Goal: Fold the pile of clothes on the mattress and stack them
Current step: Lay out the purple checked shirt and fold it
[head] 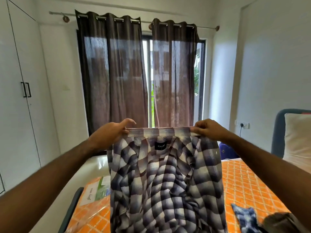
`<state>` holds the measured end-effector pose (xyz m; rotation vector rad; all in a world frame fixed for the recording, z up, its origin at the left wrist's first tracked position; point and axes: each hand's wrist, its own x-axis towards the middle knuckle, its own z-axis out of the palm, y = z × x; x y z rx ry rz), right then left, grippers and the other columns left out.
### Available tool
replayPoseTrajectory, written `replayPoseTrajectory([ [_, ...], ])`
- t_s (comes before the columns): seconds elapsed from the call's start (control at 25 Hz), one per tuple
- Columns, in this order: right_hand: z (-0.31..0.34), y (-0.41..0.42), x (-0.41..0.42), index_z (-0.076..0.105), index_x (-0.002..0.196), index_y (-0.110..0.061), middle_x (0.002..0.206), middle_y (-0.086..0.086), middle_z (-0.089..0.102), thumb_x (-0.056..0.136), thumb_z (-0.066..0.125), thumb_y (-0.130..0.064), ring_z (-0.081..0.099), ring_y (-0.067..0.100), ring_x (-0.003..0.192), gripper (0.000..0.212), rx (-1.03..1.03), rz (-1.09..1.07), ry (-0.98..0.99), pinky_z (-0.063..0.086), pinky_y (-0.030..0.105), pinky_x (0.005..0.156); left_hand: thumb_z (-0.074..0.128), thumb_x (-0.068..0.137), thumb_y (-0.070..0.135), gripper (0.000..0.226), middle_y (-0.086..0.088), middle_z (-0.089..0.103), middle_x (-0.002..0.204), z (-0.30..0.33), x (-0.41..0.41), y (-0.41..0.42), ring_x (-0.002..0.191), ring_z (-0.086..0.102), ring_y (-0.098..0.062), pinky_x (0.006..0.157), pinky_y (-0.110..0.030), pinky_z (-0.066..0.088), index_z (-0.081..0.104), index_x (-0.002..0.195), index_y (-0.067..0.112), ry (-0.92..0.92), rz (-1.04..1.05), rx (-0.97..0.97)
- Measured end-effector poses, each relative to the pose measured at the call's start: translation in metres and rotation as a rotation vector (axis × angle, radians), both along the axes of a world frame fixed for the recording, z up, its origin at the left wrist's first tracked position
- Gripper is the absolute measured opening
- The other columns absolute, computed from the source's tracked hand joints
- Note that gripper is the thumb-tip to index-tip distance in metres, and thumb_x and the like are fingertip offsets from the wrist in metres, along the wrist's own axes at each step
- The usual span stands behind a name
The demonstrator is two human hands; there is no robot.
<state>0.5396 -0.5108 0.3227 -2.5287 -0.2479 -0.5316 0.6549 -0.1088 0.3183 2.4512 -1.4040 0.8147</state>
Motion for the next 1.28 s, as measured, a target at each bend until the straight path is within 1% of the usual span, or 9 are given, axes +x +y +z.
replayPoseTrajectory([
  [0.12, 0.0, 0.008, -0.001, 0.059, 0.113, -0.019, 0.091, -0.016, 0.057, 0.101, 0.055, -0.005, 0.058, -0.005, 0.075, 0.019, -0.345, 0.023, -0.077, 0.041, 0.009, 0.067, 0.064, 0.096, 0.022, 0.051, -0.003, 0.055, 0.123, -0.005, -0.001, -0.009, 0.097, 0.065, -0.013, 0.082, -0.028, 0.059, 0.04, 0.141, 0.026, -0.288, -0.011, 0.498],
  [0.28, 0.001, 0.024, 0.009, 0.064, 0.099, -0.016, 0.092, -0.007, 0.047, 0.095, 0.054, -0.007, 0.05, 0.011, 0.08, 0.013, -0.812, 0.063, 0.008, 0.04, 0.025, 0.071, 0.056, 0.1, 0.02, 0.032, -0.001, 0.046, 0.126, 0.004, -0.017, -0.038, 0.093, 0.061, -0.012, 0.078, -0.024, 0.055, 0.054, 0.132, 0.02, -0.184, 0.151, 0.825],
  [0.56, 0.019, 0.052, 0.003, 0.07, 0.125, -0.015, 0.109, -0.005, 0.065, 0.091, 0.051, 0.008, 0.062, 0.01, 0.096, 0.045, -0.508, 0.227, 0.327, 0.052, 0.028, 0.091, 0.062, 0.095, 0.009, 0.035, 0.006, 0.056, 0.123, 0.016, -0.019, -0.043, 0.11, 0.052, -0.007, 0.084, -0.005, 0.039, 0.068, 0.127, 0.023, 0.076, -0.048, 0.848],
  [0.68, 0.01, 0.044, -0.011, 0.073, 0.117, -0.024, 0.103, -0.01, 0.059, 0.092, 0.066, -0.005, 0.054, 0.002, 0.09, 0.032, -0.677, 0.39, 0.014, 0.052, 0.028, 0.08, 0.061, 0.097, 0.02, 0.024, 0.008, 0.057, 0.118, 0.018, -0.035, -0.033, 0.104, 0.055, -0.006, 0.079, -0.005, 0.038, 0.071, 0.118, 0.026, -0.105, -0.202, 0.753],
  [0.84, 0.009, 0.067, -0.042, 0.073, 0.106, -0.025, 0.132, -0.001, 0.058, 0.083, 0.065, -0.021, 0.051, 0.023, 0.119, 0.024, -1.326, 0.544, -0.496, 0.051, 0.04, 0.093, 0.051, 0.099, 0.039, 0.023, 0.005, 0.049, 0.118, 0.001, -0.059, -0.035, 0.093, 0.05, -0.008, 0.073, -0.025, 0.051, 0.068, 0.107, 0.026, -0.477, -0.32, 0.733],
  [1.0, -0.019, 0.108, -0.085, 0.07, 0.103, -0.02, 0.104, 0.001, 0.067, 0.082, 0.062, -0.015, 0.055, 0.021, 0.111, 0.023, -1.484, 0.728, -0.089, 0.054, 0.043, 0.084, 0.05, 0.101, 0.045, 0.031, 0.009, 0.06, 0.111, -0.018, -0.089, -0.036, 0.087, 0.059, -0.011, 0.07, -0.03, 0.05, 0.069, 0.109, 0.023, -0.089, -0.32, 0.904],
  [1.12, -0.016, 0.115, -0.094, 0.07, 0.116, -0.02, 0.113, 0.011, 0.063, 0.091, 0.065, -0.02, 0.053, 0.023, 0.109, 0.026, -1.251, 0.57, 0.372, 0.05, 0.04, 0.082, 0.05, 0.1, 0.047, 0.031, 0.007, 0.067, 0.103, -0.018, -0.098, -0.036, 0.086, 0.061, -0.014, 0.073, -0.036, 0.051, 0.068, 0.106, 0.022, 0.089, -0.299, 0.83],
  [1.16, -0.01, 0.119, -0.096, 0.071, 0.113, -0.019, 0.11, 0.012, 0.062, 0.092, 0.067, -0.024, 0.053, 0.022, 0.104, 0.023, -1.176, 0.571, 0.392, 0.046, 0.038, 0.081, 0.049, 0.101, 0.047, 0.031, 0.007, 0.068, 0.1, -0.013, -0.098, -0.037, 0.085, 0.062, -0.015, 0.073, -0.036, 0.051, 0.067, 0.105, 0.023, 0.072, -0.303, 0.801],
  [1.28, 0.002, 0.139, -0.114, 0.071, 0.097, -0.02, 0.089, 0.003, 0.065, 0.085, 0.071, -0.028, 0.054, 0.024, 0.1, 0.014, -1.229, 0.754, -0.068, 0.039, 0.038, 0.083, 0.04, 0.102, 0.053, 0.031, 0.011, 0.067, 0.115, 0.015, -0.092, -0.041, 0.091, 0.067, -0.019, 0.065, -0.031, 0.047, 0.061, 0.111, 0.032, -0.304, -0.211, 0.823],
])
